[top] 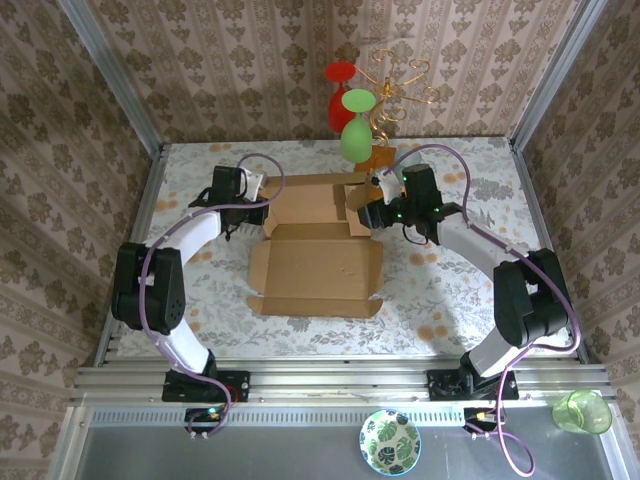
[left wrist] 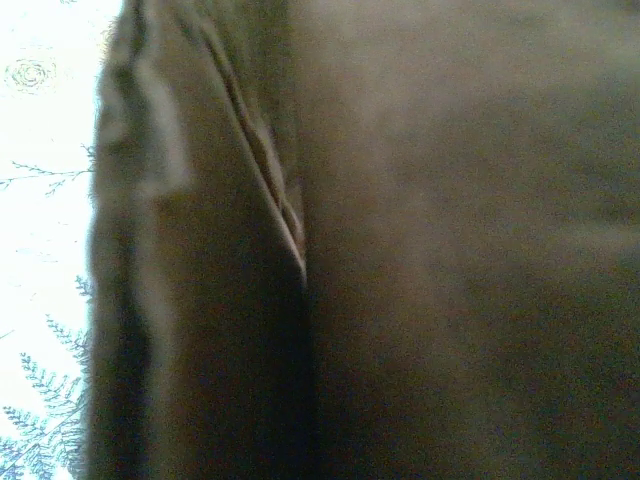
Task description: Fold the paper box
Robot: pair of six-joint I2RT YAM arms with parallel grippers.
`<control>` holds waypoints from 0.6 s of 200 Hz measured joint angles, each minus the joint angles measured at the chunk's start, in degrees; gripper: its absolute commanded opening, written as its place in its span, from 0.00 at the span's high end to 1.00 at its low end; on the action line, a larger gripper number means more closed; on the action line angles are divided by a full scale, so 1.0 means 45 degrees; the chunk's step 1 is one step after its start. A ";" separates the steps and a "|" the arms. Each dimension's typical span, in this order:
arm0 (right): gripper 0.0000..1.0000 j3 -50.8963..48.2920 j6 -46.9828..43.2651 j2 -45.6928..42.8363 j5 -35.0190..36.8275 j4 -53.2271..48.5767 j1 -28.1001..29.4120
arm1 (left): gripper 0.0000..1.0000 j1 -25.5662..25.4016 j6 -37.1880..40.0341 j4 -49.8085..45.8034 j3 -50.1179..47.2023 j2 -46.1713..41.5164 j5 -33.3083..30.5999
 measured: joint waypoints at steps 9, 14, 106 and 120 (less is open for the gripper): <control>0.50 -0.0015 0.0005 0.0049 0.0549 0.0238 0.0170 | 1.00 -0.0024 -0.0005 -0.0005 0.0000 0.0000 -0.0083; 0.52 -0.0029 0.0010 0.0083 0.0884 0.0384 0.0282 | 1.00 -0.0039 -0.0015 -0.0005 0.0000 0.0000 -0.0146; 0.93 -0.0364 0.0661 0.0942 0.6955 0.2220 0.2001 | 1.00 -0.0544 -0.0704 -0.0296 0.0000 0.0000 -0.1579; 0.98 -0.0374 0.0816 0.1039 0.7708 0.2399 0.2152 | 1.00 -0.0685 -0.0933 -0.0495 0.0000 -0.0024 -0.1846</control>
